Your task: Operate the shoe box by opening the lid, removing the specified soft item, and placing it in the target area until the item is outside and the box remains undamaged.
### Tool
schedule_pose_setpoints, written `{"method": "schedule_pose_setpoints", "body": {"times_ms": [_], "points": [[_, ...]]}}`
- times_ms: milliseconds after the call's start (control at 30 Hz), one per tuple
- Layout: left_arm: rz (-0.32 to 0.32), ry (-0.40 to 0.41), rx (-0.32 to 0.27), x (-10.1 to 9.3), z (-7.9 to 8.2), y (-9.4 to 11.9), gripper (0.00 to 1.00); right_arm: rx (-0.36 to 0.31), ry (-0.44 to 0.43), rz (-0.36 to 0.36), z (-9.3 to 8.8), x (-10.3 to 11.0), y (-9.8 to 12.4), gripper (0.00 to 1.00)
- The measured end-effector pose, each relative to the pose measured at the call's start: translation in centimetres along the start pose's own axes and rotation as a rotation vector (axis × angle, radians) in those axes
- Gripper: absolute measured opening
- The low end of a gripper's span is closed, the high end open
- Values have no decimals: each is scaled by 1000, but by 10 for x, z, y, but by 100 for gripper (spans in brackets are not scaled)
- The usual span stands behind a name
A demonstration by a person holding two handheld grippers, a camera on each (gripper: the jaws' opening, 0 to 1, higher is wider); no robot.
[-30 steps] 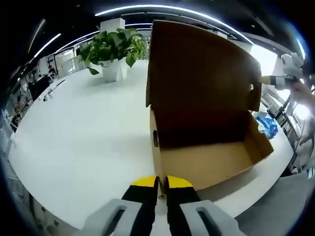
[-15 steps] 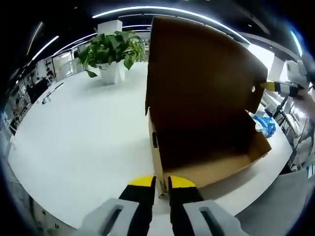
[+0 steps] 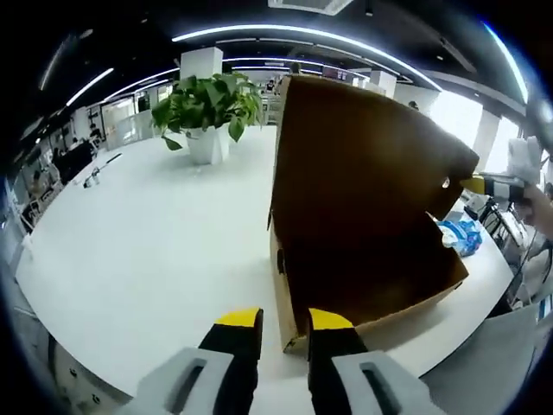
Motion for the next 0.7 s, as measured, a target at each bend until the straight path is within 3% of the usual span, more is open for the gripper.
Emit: {"method": "schedule_pose_setpoints", "body": {"times_ms": [233, 433, 700], "points": [[12, -77, -88, 6, 35, 16, 25, 5, 7, 10, -12, 5, 4, 5], [0, -153, -129, 3, 58, 23, 27, 13, -1, 19, -21, 8, 6, 6], [-29, -224, -149, -4, 70, 24, 30, 21, 7, 34, -33, 13, 9, 7]]}}
Point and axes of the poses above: the point that each gripper's makers call its tool centre point, and the gripper's own axes: y roughly backward along the fingers, x roughly to its left, z roughly out of its top, the point moved 1 cm from there along y, roughly backward along the fingers, and after that the axes turned 10 degrees about -y, right-handed, at the moved point
